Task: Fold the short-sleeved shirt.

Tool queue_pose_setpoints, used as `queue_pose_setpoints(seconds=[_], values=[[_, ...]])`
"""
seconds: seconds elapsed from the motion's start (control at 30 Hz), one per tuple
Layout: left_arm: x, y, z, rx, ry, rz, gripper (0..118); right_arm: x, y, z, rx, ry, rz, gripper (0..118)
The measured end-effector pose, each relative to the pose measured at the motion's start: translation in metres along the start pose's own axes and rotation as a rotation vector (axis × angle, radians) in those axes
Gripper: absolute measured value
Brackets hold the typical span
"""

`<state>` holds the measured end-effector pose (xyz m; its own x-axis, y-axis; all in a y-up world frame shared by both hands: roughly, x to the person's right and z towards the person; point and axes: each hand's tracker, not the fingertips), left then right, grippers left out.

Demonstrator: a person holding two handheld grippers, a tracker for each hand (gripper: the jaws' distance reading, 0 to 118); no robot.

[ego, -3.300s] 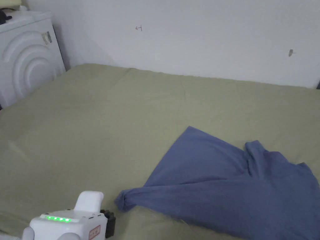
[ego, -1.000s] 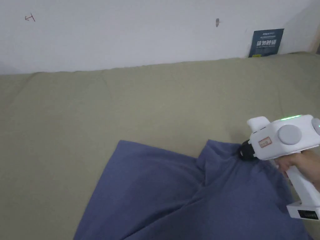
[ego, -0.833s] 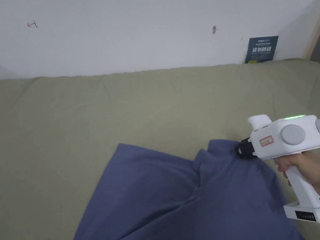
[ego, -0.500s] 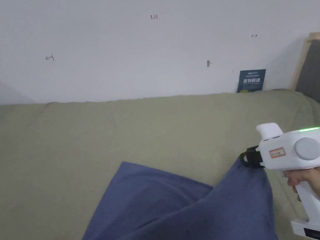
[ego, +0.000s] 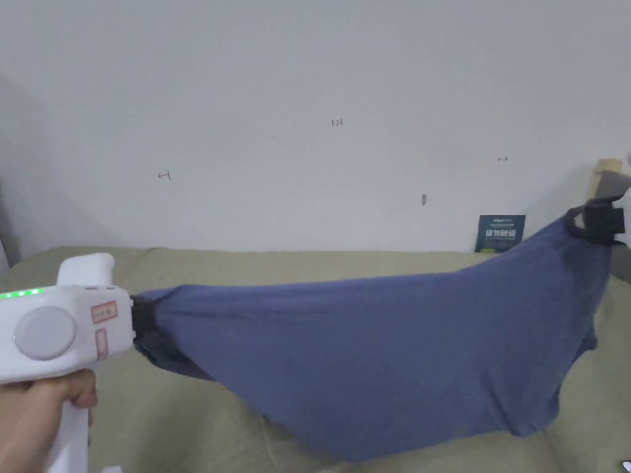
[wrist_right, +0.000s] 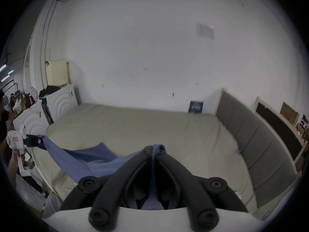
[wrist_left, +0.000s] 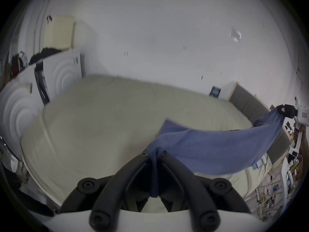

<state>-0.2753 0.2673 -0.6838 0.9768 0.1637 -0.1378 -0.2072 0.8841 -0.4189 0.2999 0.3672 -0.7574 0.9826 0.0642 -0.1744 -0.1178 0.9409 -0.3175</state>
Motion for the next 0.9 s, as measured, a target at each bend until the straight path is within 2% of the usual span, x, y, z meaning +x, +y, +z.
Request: queue_pose_setpoints(seconds=[0.03,0.07,0.1,0.13,0.23,0.3,0.4,0.63,0.67,0.9], values=[[0.002,0.015,0.009,0.030,0.001,0.003,4,0.002,0.009,0.013,0.028,-0.019,-0.003,3],[-0.004,-0.014,-0.011,0.059,0.000,0.007,4,0.002,0.022,0.022,0.039,-0.018,0.007,3],[-0.004,-0.013,-0.010,0.079,0.003,0.002,4,0.001,0.035,0.030,0.075,-0.037,0.019,3],[0.000,0.021,0.009,0.080,0.005,0.002,4,0.000,0.046,0.035,0.083,-0.048,0.030,3],[-0.002,0.019,0.005,0.113,0.016,-0.024,4,-0.004,0.078,0.049,0.117,-0.059,0.034,3],[0.013,0.110,0.054,0.140,0.045,-0.055,4,-0.008,0.095,0.051,0.134,-0.070,0.039,3],[0.019,0.134,0.059,0.130,0.044,-0.051,4,-0.008,0.115,0.049,0.131,-0.070,0.024,3],[-0.004,0.162,0.054,0.117,0.031,-0.047,4,-0.014,0.118,0.041,0.105,-0.067,0.017,3],[0.015,0.149,0.068,0.113,0.036,-0.064,4,-0.016,0.116,0.039,0.103,-0.074,0.024,3],[0.019,0.154,0.057,0.112,0.052,-0.073,4,-0.015,0.104,0.023,0.057,-0.070,0.011,3]])
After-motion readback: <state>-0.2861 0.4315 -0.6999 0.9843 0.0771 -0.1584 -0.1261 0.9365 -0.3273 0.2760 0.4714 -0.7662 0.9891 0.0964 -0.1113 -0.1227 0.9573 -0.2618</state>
